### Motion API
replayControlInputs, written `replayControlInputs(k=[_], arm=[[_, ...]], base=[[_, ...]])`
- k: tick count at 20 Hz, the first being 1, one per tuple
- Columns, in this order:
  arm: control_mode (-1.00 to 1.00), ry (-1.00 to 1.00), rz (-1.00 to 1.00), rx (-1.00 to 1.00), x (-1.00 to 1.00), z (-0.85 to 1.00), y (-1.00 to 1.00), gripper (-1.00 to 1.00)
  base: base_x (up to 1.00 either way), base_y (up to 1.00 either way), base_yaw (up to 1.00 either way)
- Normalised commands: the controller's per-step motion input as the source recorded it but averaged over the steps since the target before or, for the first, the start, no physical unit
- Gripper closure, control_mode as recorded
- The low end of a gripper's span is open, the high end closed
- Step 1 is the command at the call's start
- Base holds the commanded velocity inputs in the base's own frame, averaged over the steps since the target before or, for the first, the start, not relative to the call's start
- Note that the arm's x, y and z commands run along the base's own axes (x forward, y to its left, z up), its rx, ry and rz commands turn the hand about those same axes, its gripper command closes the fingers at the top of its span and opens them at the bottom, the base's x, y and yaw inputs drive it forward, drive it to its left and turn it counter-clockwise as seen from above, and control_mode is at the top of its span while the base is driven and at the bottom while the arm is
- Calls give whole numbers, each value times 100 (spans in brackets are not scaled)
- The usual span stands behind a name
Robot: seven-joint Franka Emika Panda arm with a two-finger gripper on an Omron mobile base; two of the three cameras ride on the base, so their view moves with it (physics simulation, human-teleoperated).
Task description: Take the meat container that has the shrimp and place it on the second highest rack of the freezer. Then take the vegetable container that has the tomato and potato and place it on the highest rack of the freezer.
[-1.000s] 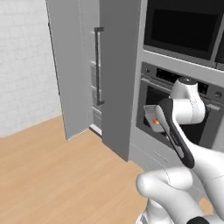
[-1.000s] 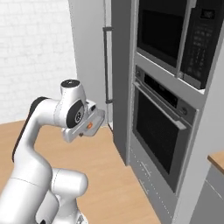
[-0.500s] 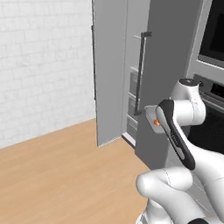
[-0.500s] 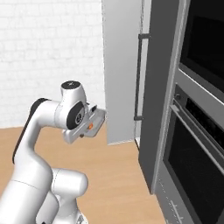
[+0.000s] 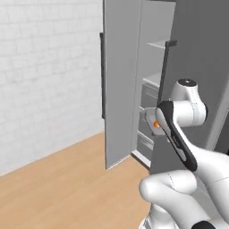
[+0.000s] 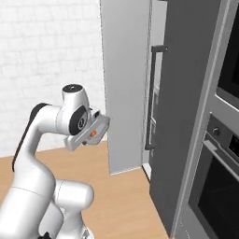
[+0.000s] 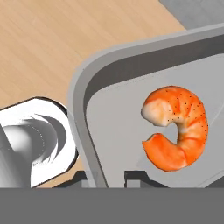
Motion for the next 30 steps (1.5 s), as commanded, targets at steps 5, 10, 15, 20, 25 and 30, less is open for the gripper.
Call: replayControlInputs(k=[5,10,15,20,25,30], arm=[[100,0,0,0,0,0,0,100],[100,0,0,0,0,0,0,100],[100,0,0,0,0,0,0,100],[100,0,0,0,0,0,0,100],[100,0,0,0,0,0,0,100],[100,0,0,0,0,0,0,100]], base=[[60,68,-42],[37,88,-43],[44,64,-43],[58,32,-43],[57,26,-37],[65,27,-31]])
